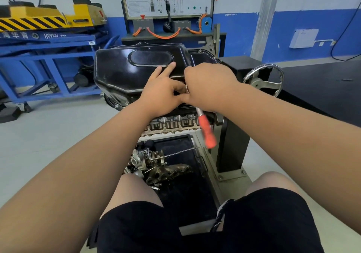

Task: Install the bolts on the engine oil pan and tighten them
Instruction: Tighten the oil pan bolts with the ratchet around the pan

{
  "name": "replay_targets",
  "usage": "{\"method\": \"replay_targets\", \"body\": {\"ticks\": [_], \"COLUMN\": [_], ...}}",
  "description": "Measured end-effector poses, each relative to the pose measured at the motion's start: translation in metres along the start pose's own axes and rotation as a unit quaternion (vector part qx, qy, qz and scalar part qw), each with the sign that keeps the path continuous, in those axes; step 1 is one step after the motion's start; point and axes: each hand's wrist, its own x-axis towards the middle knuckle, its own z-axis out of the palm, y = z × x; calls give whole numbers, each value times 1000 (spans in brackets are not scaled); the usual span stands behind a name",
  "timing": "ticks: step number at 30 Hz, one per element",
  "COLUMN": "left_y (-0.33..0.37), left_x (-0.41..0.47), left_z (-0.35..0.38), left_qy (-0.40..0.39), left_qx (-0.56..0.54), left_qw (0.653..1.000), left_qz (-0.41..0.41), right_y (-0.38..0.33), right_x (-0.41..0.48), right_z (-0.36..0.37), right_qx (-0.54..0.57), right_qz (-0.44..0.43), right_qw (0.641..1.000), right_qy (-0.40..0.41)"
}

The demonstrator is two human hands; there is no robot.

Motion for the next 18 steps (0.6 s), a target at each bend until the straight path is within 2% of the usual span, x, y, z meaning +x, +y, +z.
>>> {"method": "replay_targets", "body": {"ticks": [3,5,9,12,14,18], "left_y": [-2,-3,-1,-3,-5,-2], "left_x": [2,2,0,0,1,4], "left_z": [1,3,-1,-11,-17,-18], "left_qy": [-16,-10,5,-49,-80,-51], "left_qx": [21,29,17,5,11,-24], "left_qw": [1000,1000,1000,998,996,998], "left_qz": [8,2,3,29,34,19], "right_y": [-2,-1,-1,-3,-5,-7], "right_x": [-1,0,6,10,11,9], "right_z": [0,-1,-3,-7,-6,-5], "right_qx": [34,40,2,-45,-44,-19], "right_qz": [78,94,39,-26,-56,11], "right_qw": [996,995,999,998,997,999], "right_qy": [-9,-14,-12,-27,-8,36]}}
